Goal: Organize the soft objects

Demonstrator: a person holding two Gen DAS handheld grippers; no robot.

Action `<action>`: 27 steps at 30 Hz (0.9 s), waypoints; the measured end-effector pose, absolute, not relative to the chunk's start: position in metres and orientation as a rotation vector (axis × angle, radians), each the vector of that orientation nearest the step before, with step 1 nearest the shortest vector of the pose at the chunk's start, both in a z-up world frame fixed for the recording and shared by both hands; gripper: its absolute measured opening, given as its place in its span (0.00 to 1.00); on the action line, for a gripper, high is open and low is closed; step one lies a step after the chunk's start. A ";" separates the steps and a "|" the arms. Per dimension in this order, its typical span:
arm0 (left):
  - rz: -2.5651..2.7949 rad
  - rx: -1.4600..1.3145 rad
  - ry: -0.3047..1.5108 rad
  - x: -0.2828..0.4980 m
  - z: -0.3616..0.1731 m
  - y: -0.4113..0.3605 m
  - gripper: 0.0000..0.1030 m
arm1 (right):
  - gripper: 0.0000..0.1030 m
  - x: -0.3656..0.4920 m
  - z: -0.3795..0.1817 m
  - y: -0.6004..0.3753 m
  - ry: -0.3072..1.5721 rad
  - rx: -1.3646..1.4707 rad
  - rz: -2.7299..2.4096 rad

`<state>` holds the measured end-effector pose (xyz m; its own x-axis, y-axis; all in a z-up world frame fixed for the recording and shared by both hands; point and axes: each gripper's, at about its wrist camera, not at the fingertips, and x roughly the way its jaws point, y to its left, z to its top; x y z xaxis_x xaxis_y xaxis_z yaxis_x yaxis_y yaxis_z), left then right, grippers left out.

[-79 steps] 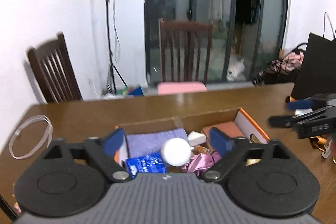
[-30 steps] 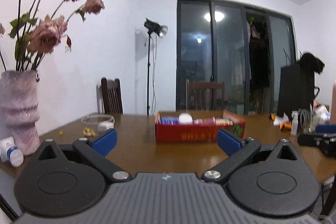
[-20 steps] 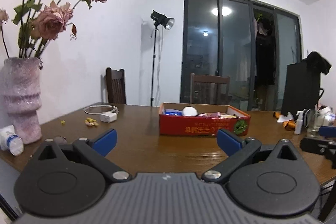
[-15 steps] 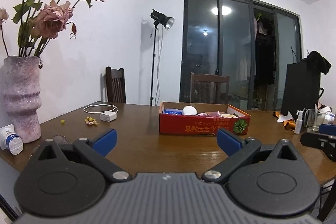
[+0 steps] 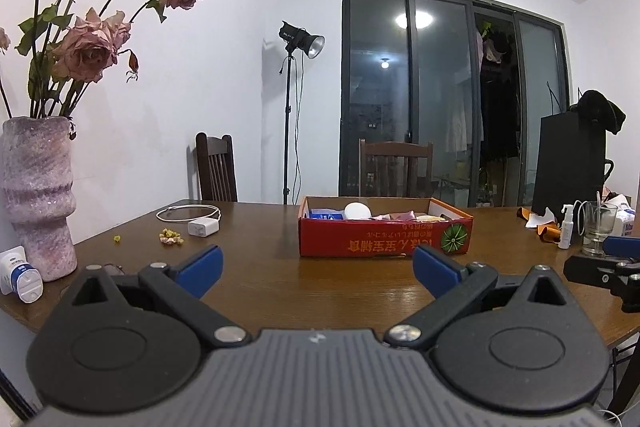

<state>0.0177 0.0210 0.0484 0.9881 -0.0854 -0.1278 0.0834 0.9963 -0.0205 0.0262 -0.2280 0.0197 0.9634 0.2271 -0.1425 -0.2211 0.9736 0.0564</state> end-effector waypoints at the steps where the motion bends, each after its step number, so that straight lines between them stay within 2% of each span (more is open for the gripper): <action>1: -0.085 -0.014 0.130 0.018 0.048 0.021 1.00 | 1.00 0.027 0.019 -0.228 0.153 0.041 0.226; 27: -0.088 -0.009 0.132 0.018 0.047 0.021 1.00 | 1.00 0.025 0.015 -0.230 0.148 0.064 0.216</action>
<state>0.0176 0.0205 0.0470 0.9874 -0.0883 -0.1315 0.0871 0.9961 -0.0149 0.0246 -0.2303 0.0153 0.9659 0.2184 -0.1391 -0.2090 0.9747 0.0790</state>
